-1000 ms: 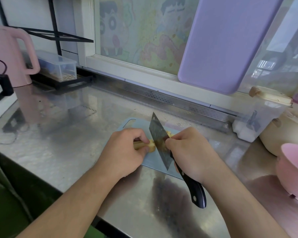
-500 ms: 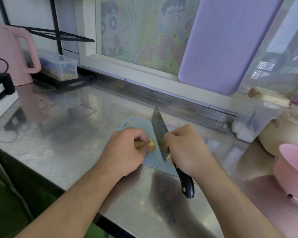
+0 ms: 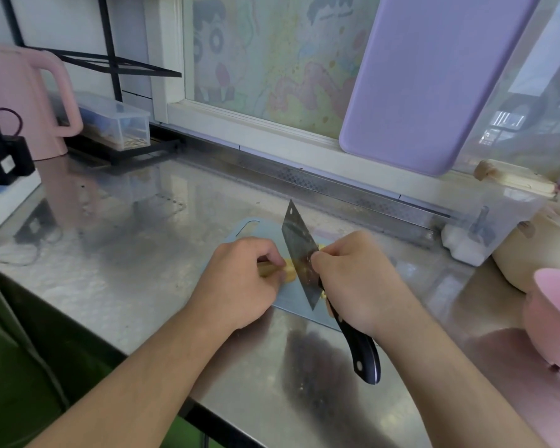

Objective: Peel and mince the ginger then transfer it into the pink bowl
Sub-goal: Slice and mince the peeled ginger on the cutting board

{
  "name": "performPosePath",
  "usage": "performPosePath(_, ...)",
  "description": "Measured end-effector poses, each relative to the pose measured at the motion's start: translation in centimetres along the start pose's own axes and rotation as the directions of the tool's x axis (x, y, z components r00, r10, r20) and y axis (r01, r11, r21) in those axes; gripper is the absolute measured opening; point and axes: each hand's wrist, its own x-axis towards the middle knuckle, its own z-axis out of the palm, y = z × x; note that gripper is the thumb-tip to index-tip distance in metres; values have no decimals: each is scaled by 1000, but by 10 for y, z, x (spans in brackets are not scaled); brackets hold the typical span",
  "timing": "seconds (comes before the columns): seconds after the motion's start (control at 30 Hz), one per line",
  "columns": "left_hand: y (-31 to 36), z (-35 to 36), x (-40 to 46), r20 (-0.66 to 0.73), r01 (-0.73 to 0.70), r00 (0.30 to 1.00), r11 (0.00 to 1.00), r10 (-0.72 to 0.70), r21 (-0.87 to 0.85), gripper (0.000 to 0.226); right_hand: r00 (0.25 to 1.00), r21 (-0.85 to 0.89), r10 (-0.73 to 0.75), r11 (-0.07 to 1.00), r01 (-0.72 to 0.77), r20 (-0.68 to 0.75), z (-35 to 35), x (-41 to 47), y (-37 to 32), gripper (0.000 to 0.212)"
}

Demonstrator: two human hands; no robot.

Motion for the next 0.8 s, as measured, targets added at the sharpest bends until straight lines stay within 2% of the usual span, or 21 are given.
performPosePath(0.2,1,-1,0,11,10,1000,1000,-10,2,11,997,-113,-31,993,38,64,1,1,-4,30)
performPosePath(0.3,1,-1,0,12,11,1000,1000,-11,3,11,997,-149,-52,987,59,48,7,6,-6,26)
performPosePath(0.5,2,0,-1,-1,18,1000,1000,-18,-18,11,999,47,15,999,-14,-31,1,6,0,30)
performPosePath(0.8,1,1,0,-3,20,1000,1000,-20,-3,11,1000,72,-24,997,24,-5,-3,-1,-7,35)
